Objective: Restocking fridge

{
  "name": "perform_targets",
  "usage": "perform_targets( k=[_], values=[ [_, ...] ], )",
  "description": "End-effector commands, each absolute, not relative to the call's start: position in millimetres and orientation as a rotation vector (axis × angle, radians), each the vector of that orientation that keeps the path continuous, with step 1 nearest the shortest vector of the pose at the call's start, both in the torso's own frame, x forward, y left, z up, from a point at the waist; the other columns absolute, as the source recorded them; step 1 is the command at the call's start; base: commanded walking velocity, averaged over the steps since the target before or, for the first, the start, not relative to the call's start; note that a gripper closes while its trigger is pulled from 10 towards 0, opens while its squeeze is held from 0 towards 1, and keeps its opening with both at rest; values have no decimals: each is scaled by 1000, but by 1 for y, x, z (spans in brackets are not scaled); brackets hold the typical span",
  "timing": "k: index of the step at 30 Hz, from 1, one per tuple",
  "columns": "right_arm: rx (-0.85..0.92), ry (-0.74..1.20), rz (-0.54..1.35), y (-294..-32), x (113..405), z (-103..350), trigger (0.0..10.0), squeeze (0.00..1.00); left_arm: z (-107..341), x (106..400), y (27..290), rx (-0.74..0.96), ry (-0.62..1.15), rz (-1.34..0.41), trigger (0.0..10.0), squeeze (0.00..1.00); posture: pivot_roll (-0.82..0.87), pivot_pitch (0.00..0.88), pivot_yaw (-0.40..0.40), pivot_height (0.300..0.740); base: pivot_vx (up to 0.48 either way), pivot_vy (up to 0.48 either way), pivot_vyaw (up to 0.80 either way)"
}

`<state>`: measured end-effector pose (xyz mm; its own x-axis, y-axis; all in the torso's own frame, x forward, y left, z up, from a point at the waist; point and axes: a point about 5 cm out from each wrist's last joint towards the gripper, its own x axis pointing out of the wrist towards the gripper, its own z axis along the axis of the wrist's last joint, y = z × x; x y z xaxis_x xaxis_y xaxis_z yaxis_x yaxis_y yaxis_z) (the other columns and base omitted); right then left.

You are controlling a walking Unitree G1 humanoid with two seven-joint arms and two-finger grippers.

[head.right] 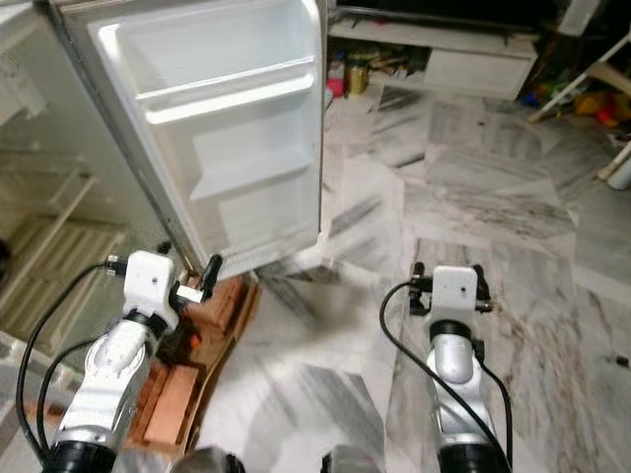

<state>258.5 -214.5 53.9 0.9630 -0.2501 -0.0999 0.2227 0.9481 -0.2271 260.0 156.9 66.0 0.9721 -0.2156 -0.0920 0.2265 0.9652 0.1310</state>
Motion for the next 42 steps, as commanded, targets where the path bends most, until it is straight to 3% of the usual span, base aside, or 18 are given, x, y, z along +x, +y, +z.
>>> perform_targets(
  k=[1, 10, 18, 42],
  values=[
    [-218, 129, -239, -218, 260, 57, 10000, 0, 67, 262, 150, 128, 86, -239, 10000, 0, -24, 0, 0, 740, 0, 0, 0],
    [-194, 145, -237, -213, 258, 50, 10000, 0, 73, 267, 129, 93, 85, -303, 10000, 0, -62, 0, 24, 740, 0, 0, -174],
    [-190, 127, -235, -213, 259, 54, 10000, 0, 70, 270, 131, 70, 100, -272, 10000, 0, -81, 0, 33, 740, 0, 0, -658],
    [-190, 118, -224, -210, 263, 57, 10000, 0, 74, 282, 118, 75, 75, -308, 10000, 0, -96, 0, 26, 740, 278, 0, -683]
  ],
)
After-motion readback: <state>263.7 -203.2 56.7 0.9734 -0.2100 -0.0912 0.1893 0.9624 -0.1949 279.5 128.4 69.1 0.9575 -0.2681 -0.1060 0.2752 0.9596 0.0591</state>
